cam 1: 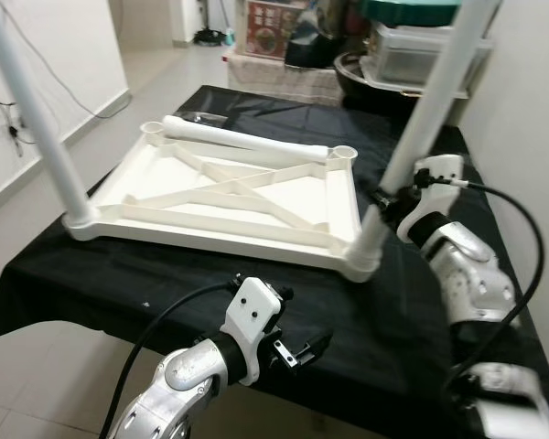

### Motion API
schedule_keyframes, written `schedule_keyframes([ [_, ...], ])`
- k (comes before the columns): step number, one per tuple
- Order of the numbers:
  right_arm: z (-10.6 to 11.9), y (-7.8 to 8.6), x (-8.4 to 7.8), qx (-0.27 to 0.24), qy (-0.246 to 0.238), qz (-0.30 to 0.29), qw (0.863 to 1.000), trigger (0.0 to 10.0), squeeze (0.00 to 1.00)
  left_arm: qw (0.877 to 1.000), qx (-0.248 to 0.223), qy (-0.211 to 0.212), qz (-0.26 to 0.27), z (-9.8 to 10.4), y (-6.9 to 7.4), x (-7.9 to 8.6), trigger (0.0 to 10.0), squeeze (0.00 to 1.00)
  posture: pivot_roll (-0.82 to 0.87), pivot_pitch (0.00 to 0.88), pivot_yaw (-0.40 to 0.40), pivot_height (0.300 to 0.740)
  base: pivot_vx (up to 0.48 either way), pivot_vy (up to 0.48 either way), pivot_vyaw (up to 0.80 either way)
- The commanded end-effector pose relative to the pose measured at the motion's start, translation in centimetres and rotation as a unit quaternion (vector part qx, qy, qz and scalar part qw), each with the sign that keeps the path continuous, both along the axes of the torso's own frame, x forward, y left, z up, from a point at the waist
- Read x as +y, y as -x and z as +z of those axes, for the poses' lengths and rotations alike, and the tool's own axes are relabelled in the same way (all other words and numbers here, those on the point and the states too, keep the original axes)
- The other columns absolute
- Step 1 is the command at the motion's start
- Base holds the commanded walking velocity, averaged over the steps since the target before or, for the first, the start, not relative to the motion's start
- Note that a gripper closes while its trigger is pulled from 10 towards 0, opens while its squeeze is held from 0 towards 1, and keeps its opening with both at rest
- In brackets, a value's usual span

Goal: Building children table

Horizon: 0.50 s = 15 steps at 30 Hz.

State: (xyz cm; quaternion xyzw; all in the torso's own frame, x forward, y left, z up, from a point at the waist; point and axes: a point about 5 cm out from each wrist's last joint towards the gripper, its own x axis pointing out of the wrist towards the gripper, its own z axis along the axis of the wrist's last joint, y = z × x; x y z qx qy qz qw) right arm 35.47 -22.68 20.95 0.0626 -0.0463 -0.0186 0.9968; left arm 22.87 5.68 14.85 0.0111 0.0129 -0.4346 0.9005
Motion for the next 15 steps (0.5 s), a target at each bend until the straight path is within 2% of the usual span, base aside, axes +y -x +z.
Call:
schedule_keyframes([
  [1,-1.6,1.7,-2.5,0.038,-0.029,-0.145,0.988,0.0,0.00,1.000,0.001,-0.004,-0.003,-0.2,-0.2,-0.2,10.0,0.00,0.09,0.048,-0.062,0.740,0.000,0.000,0.00],
  [2,-1.6,1.7,-2.5,0.038,-0.029,-0.145,0.988,0.0,0.00,1.000,0.001,-0.004,-0.003,-0.2,-0.2,-0.2,10.0,0.00,0.09,0.048,-0.062,0.740,0.000,0.000,0.00],
  [3,-2.0,2.7,-1.8,0.043,-0.042,-0.212,0.975,0.0,0.00,1.000,-0.001,-0.005,-0.003,-0.3,-0.4,-0.2,10.0,0.00,0.09,0.043,-0.061,0.740,0.000,0.000,0.00],
  [4,-2.3,3.5,-0.4,0.047,-0.063,-0.265,0.961,0.0,0.00,1.000,-0.003,-0.006,-0.002,-0.2,-0.6,-0.2,10.0,0.00,0.09,0.042,-0.059,0.740,0.000,0.000,0.00],
  [5,-2.3,3.5,-0.4,0.047,-0.063,-0.265,0.961,0.0,0.00,1.000,-0.003,-0.006,-0.002,-0.2,-0.6,-0.2,10.0,0.00,0.09,0.042,-0.059,0.740,0.000,0.000,0.00],
  [6,-2.2,4.0,1.0,0.049,-0.077,-0.292,0.952,0.0,0.00,1.000,-0.004,-0.007,-0.002,-0.2,-0.7,-0.3,10.0,0.00,0.09,0.042,-0.059,0.740,0.000,0.000,0.00],
  [7,-2.0,3.9,2.2,0.046,-0.086,-0.297,0.950,0.0,0.00,1.000,-0.005,-0.007,-0.001,-0.1,-0.7,-0.3,10.0,0.00,0.10,0.036,-0.057,0.740,0.000,0.000,0.00],
  [8,-2.0,3.9,2.2,0.046,-0.086,-0.297,0.950,0.0,0.00,1.000,-0.005,-0.007,-0.001,-0.1,-0.7,-0.3,10.0,0.00,0.10,0.036,-0.057,0.740,0.000,0.000,0.00],
  [9,-1.8,3.6,3.2,0.042,-0.088,-0.294,0.951,0.0,0.00,1.000,-0.006,-0.006,-0.001,-0.1,-0.7,-0.3,10.0,0.00,0.10,0.033,-0.059,0.740,0.000,0.000,0.00],
  [11,-1.8,3.6,3.2,0.042,-0.088,-0.294,0.951,0.0,0.00,1.000,-0.006,-0.006,-0.001,-0.1,-0.7,-0.3,10.0,0.00,0.10,0.033,-0.059,0.740,0.000,0.000,0.00],
  [12,-1.7,3.2,4.1,0.037,-0.083,-0.285,0.954,4.4,0.00,1.000,-0.007,-0.006,-0.002,0.0,-0.6,-0.4,10.0,0.00,0.10,0.029,-0.055,0.740,0.000,0.000,0.00],
  [13,-1.6,2.9,4.8,0.024,-0.071,-0.268,0.960,10.0,0.04,1.000,-0.004,-0.003,-0.001,0.0,-0.5,-0.3,10.0,0.00,0.10,0.026,-0.056,0.740,0.000,0.000,0.00],
  [15,-1.6,2.9,4.8,0.024,-0.071,-0.268,0.960,10.0,0.04,1.000,-0.004,-0.003,-0.001,0.0,-0.5,-0.3,10.0,0.00,0.10,0.026,-0.056,0.740,0.000,0.000,0.00],
])
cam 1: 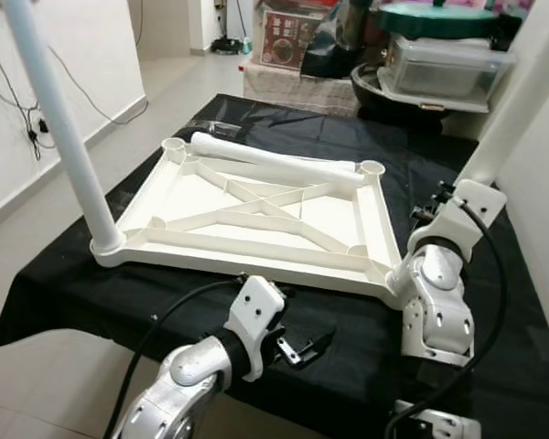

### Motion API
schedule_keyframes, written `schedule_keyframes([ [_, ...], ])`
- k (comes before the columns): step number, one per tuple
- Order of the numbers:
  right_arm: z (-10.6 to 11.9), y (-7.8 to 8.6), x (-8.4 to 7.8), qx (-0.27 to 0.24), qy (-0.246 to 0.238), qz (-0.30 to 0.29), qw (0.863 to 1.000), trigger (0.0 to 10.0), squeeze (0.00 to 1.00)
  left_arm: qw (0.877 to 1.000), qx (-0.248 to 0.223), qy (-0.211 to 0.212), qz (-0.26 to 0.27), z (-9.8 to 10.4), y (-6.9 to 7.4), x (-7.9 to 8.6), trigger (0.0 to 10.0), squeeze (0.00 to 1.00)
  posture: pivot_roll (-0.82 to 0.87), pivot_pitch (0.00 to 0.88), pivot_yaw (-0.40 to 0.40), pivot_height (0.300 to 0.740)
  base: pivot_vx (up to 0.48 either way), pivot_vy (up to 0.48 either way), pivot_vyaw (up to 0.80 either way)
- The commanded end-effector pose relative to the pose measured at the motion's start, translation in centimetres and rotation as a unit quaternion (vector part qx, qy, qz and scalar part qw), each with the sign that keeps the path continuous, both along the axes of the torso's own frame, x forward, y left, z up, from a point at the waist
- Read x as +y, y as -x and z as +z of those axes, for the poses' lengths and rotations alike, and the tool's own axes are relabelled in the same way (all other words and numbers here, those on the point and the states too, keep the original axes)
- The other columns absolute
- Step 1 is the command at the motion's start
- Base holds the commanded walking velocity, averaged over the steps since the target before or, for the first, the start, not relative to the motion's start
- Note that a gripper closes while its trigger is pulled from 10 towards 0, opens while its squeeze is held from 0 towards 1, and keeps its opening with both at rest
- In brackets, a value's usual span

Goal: Building children table

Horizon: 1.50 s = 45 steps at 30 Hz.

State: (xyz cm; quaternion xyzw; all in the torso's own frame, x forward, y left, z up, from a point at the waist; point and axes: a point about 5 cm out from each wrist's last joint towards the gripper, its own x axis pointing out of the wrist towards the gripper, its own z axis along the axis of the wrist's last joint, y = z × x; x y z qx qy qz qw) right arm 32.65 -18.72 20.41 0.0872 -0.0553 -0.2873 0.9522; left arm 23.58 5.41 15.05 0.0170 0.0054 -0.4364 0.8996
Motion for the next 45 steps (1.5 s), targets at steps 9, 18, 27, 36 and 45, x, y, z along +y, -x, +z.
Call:
schedule_keyframes([
  [9,-1.7,0.0,-0.5,-0.034,-0.005,0.112,0.993,10.0,0.00,1.000,0.010,0.002,0.001,-0.5,0.9,0.1,10.0,0.00,0.10,0.004,-0.053,0.740,0.000,0.000,0.00],
  [18,-0.7,-0.9,-3.6,-0.048,0.000,0.434,0.900,10.0,0.00,1.000,0.007,0.001,-0.004,-1.0,0.4,-0.2,10.0,0.00,0.09,0.000,-0.049,0.740,0.000,0.000,0.00],
  [27,0.2,-0.9,-1.2,-0.010,0.042,0.692,0.721,10.0,0.00,0.998,0.026,0.034,-0.044,-0.7,1.6,-0.4,10.0,0.00,0.12,0.000,-0.069,0.740,0.000,0.000,0.00],
  [36,-0.5,-1.3,0.8,0.030,0.061,0.757,0.650,10.0,0.00,0.999,0.009,0.034,-0.034,-0.7,1.8,-0.3,10.0,0.00,0.13,0.000,-0.078,0.740,0.000,0.000,0.00],
  [45,-1.0,-2.3,0.8,0.014,0.060,0.655,0.754,0.0,0.00,0.999,0.009,0.033,-0.034,-0.8,1.8,-0.3,10.0,0.00,0.12,0.000,-0.076,0.740,0.000,0.000,0.00],
])
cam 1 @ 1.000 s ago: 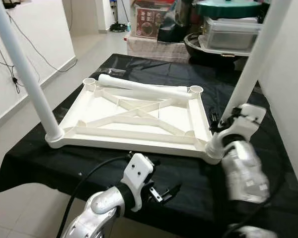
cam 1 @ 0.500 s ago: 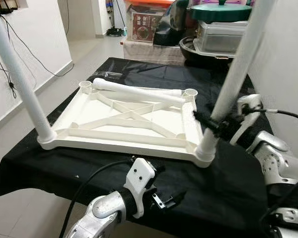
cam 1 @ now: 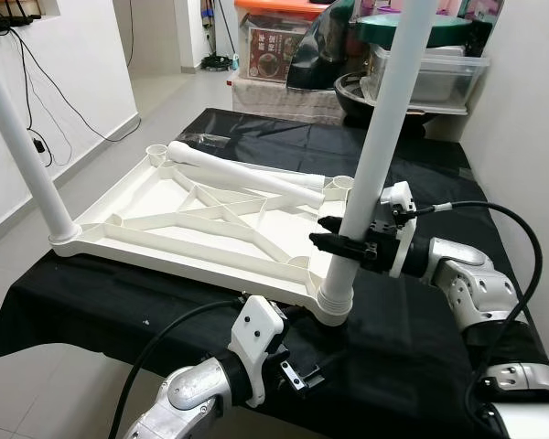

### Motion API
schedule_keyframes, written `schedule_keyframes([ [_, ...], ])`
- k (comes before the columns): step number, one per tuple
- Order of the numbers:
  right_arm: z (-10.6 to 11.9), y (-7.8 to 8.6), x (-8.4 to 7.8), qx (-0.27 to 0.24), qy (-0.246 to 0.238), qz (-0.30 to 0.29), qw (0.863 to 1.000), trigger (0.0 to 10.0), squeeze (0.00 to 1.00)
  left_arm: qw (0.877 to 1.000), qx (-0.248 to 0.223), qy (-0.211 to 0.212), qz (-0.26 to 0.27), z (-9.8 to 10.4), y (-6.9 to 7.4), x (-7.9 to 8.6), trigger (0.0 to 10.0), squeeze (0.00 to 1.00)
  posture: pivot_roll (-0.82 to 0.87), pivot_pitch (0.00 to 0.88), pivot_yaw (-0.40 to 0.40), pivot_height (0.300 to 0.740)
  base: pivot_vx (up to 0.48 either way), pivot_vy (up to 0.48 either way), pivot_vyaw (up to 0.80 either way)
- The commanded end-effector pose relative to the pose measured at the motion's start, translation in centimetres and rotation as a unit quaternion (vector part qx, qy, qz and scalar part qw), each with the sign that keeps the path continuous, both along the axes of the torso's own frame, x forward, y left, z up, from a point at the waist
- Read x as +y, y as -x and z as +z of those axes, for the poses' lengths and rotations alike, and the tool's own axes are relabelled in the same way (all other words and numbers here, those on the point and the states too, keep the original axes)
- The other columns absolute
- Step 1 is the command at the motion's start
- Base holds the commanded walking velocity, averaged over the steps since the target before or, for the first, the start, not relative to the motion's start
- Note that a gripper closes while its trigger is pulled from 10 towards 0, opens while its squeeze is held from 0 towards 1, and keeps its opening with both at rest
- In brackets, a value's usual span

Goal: Building children table

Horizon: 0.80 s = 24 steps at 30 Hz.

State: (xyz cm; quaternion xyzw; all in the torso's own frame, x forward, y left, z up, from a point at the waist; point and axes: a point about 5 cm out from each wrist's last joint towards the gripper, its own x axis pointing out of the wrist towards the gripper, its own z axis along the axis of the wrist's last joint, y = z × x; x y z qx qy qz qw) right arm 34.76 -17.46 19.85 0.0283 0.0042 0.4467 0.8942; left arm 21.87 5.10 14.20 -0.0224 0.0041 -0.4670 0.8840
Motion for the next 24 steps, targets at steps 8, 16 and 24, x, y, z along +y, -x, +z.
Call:
schedule_keyframes([
  [8,-0.9,-0.8,-3.2,0.007,-0.023,-0.397,0.918,0.0,0.00,1.000,-0.008,-0.006,-0.002,-0.1,-0.2,0.0,10.0,0.00,0.09,0.000,-0.058,0.740,0.000,0.000,0.00],
  [16,-1.7,2.5,-3.4,0.030,-0.052,-0.652,0.756,0.0,0.00,1.000,-0.011,-0.013,0.005,-0.3,-0.8,0.1,10.0,0.00,0.09,0.000,-0.052,0.740,0.000,0.000,0.00],
  [24,-2.1,2.6,0.4,0.054,-0.093,-0.677,0.728,6.1,0.00,1.000,-0.013,-0.017,0.012,-0.4,-1.2,0.1,10.0,0.00,0.09,0.000,-0.051,0.740,0.000,0.000,0.00],
])
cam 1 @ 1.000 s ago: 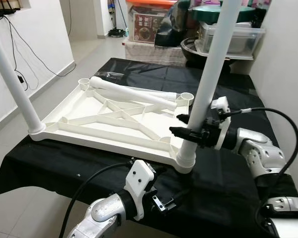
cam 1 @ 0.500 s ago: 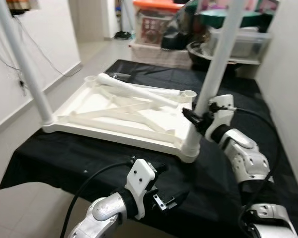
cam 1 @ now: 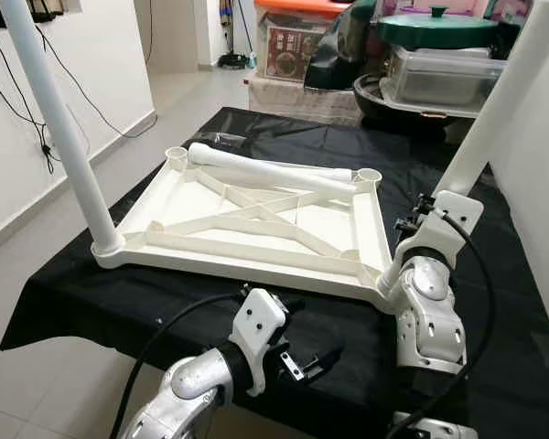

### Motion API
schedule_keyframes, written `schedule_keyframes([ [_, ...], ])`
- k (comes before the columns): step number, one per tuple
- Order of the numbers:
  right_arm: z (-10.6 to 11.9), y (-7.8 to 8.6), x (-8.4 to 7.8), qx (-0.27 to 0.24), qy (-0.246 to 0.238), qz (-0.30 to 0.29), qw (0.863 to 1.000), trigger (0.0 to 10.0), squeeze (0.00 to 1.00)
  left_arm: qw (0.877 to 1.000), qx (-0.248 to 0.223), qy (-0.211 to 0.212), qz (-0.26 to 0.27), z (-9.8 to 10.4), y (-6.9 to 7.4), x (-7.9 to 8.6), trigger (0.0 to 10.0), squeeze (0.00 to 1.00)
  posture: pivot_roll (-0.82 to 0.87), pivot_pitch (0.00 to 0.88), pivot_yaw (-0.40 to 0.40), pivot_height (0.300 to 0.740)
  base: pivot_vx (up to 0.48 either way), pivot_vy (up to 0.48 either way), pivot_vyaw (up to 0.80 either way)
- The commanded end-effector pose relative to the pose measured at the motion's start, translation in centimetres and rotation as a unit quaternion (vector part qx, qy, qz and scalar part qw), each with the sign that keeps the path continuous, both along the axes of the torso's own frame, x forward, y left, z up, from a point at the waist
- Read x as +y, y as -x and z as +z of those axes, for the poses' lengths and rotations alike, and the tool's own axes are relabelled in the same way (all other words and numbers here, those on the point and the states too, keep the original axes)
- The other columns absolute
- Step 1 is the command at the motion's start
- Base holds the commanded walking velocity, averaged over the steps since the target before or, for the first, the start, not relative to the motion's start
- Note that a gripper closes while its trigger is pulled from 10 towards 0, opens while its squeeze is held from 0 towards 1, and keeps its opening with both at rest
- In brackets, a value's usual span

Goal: Building children table

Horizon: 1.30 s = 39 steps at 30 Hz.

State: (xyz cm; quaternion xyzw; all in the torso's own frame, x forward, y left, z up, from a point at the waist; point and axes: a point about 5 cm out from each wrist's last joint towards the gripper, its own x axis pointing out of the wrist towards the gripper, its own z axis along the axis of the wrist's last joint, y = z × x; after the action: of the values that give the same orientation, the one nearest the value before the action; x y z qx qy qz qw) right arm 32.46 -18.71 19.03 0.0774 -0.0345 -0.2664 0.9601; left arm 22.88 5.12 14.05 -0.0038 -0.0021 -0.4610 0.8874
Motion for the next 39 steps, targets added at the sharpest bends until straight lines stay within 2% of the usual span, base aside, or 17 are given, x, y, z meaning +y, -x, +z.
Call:
schedule_keyframes([
  [1,-1.1,0.1,2.7,-0.004,-0.052,0.025,0.998,10.0,1.00,1.000,0.001,-0.003,0.006,-0.3,-0.3,0.0,10.0,0.00,0.09,0.000,-0.054,0.740,0.000,0.000,0.00],
  [6,-1.1,-0.3,3.2,-0.025,-0.019,0.091,0.995,10.0,1.00,1.000,0.001,-0.002,0.008,-0.4,-0.5,-0.2,10.0,0.00,0.08,0.000,-0.052,0.740,0.000,0.000,0.00],
  [7,-0.8,-0.4,1.3,-0.059,-0.004,0.130,0.990,10.0,0.00,1.000,0.001,0.000,0.008,-0.4,-0.6,-0.3,10.0,0.00,0.07,0.000,-0.050,0.740,0.000,0.000,0.00],
  [14,-0.1,-0.9,-1.1,-0.077,-0.021,0.296,0.952,10.0,0.00,1.000,-0.001,0.002,0.007,-0.5,-0.9,-0.6,10.0,0.00,0.07,0.000,-0.048,0.740,0.000,0.000,0.00],
  [19,1.2,-0.8,-1.5,-0.049,0.006,0.541,0.840,10.0,0.00,1.000,-0.002,0.004,0.006,-0.6,-1.0,-0.6,10.0,0.00,0.07,0.000,-0.051,0.740,0.000,0.000,0.00],
  [20,1.2,-0.8,-1.5,-0.049,0.006,0.541,0.840,10.0,0.00,1.000,-0.002,0.004,0.006,-0.6,-1.0,-0.6,10.0,0.00,0.07,0.000,-0.051,0.740,0.000,0.000,0.00],
  [21,1.5,-0.6,-1.0,-0.043,0.022,0.591,0.805,10.0,0.00,1.000,-0.002,0.004,0.007,-0.6,-1.0,-0.6,10.0,0.00,0.07,0.000,-0.051,0.740,0.000,0.000,0.00],
  [22,1.5,-0.6,-1.0,-0.043,0.022,0.591,0.805,10.0,0.00,1.000,-0.002,0.004,0.007,-0.6,-1.0,-0.6,10.0,0.00,0.07,0.000,-0.051,0.740,0.000,0.000,0.00],
  [23,1.6,-0.5,-0.3,-0.033,0.034,0.639,0.768,10.0,0.00,1.000,-0.003,0.005,0.008,-0.6,-1.0,-0.5,10.0,0.00,0.08,0.000,-0.056,0.740,0.000,0.000,0.00],
  [24,1.6,-0.5,-0.3,-0.033,0.034,0.639,0.768,10.0,0.00,1.000,-0.003,0.005,0.008,-0.6,-1.0,-0.5,10.0,0.00,0.08,0.000,-0.056,0.740,0.000,0.000,0.00],
  [25,1.6,-0.4,0.1,-0.026,0.040,0.672,0.739,10.0,0.00,1.000,-0.003,0.006,0.009,-0.6,-1.0,-0.5,10.0,0.00,0.08,0.000,-0.056,0.740,0.000,0.000,0.00],
  [29,1.8,-0.8,0.8,-0.014,0.039,0.711,0.702,10.0,0.00,1.000,-0.006,0.008,0.011,-0.5,-0.8,-0.4,10.0,0.00,0.09,0.000,-0.067,0.740,0.000,0.000,0.00],
  [34,1.3,-1.4,1.8,0.009,0.042,0.727,0.685,10.0,0.00,0.999,-0.018,0.015,0.024,-0.2,-0.7,-0.1,10.0,0.00,0.10,0.000,-0.076,0.740,0.000,0.000,0.00],
  [35,0.8,-1.9,2.1,0.024,0.050,0.718,0.694,0.0,0.00,0.999,-0.032,0.016,0.037,0.1,-0.7,0.1,10.0,0.00,0.10,0.000,-0.081,0.740,0.000,0.000,0.00],
  [37,0.8,-1.9,2.1,0.024,0.050,0.718,0.694,0.0,0.00,0.999,-0.032,0.016,0.037,0.1,-0.7,0.1,10.0,0.00,0.10,0.000,-0.081,0.740,0.000,0.000,0.00],
  [38,0.3,-2.4,2.2,0.030,0.063,0.695,0.716,0.0,0.00,0.998,-0.045,0.016,0.052,0.3,-0.7,0.3,10.0,0.00,0.10,0.000,-0.084,0.740,0.000,0.000,0.00],
  [39,0.3,-2.4,2.2,0.030,0.063,0.695,0.716,0.0,0.00,0.998,-0.045,0.016,0.052,0.3,-0.7,0.3,10.0,0.00,0.10,0.000,-0.084,0.740,0.000,0.000,0.00],
])
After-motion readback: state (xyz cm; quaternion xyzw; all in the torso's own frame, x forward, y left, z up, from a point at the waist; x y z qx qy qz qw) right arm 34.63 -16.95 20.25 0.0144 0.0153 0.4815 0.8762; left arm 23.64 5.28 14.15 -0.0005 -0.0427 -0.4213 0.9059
